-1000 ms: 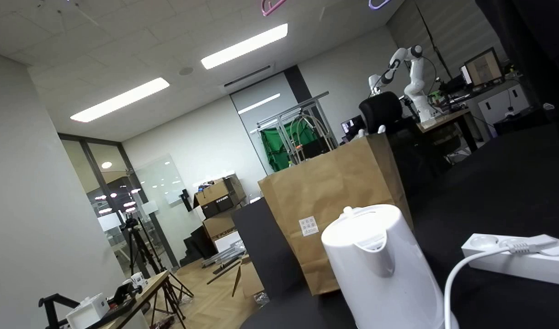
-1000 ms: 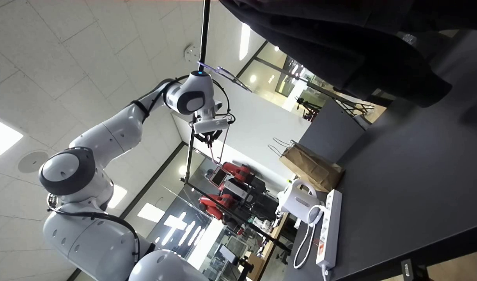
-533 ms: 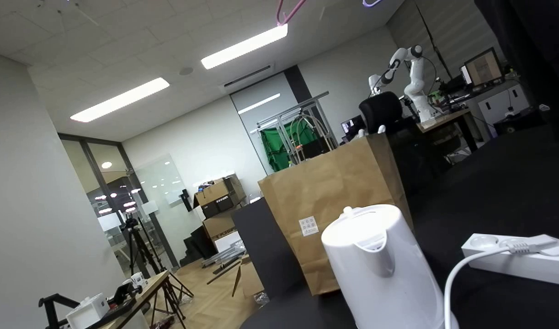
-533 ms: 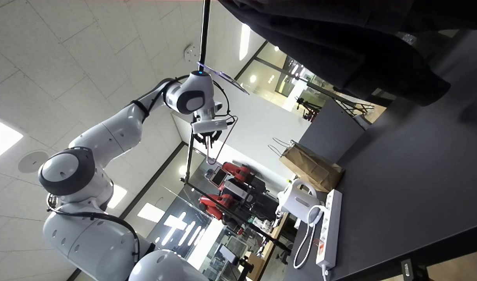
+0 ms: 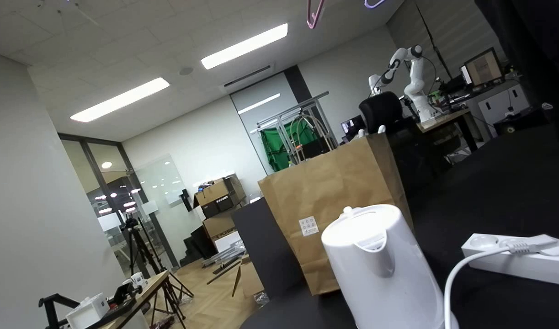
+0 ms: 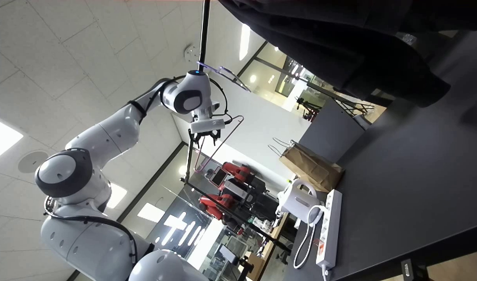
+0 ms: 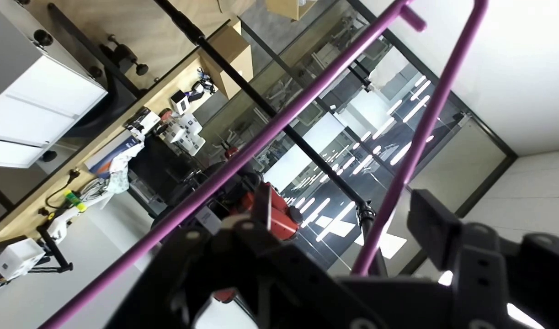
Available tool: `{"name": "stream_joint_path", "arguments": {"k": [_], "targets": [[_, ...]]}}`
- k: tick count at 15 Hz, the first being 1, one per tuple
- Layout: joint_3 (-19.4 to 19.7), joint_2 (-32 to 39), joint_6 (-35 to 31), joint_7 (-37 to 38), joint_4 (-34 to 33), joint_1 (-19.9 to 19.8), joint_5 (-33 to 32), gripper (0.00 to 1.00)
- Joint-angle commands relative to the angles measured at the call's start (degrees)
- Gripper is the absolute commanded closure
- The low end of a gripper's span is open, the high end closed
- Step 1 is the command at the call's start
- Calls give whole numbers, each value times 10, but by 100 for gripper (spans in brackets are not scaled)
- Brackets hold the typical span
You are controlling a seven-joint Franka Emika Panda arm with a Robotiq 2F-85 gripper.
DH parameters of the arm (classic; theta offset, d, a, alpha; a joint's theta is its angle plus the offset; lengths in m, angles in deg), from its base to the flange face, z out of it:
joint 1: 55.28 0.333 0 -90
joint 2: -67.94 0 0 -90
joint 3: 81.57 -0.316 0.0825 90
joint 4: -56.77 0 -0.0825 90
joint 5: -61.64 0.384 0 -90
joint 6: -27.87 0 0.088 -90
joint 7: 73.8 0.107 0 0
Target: Pick up the clothing hanger from the table and hang it on the metallic object
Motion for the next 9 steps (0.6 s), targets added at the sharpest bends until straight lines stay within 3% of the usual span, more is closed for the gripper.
{"name": "stream_joint_path", "arguments": {"k": [1,9], "targets": [[-1,-25,9,32,-32,0,-36,0],[-1,-100,14,36,-41,-2,-119,0]]}}
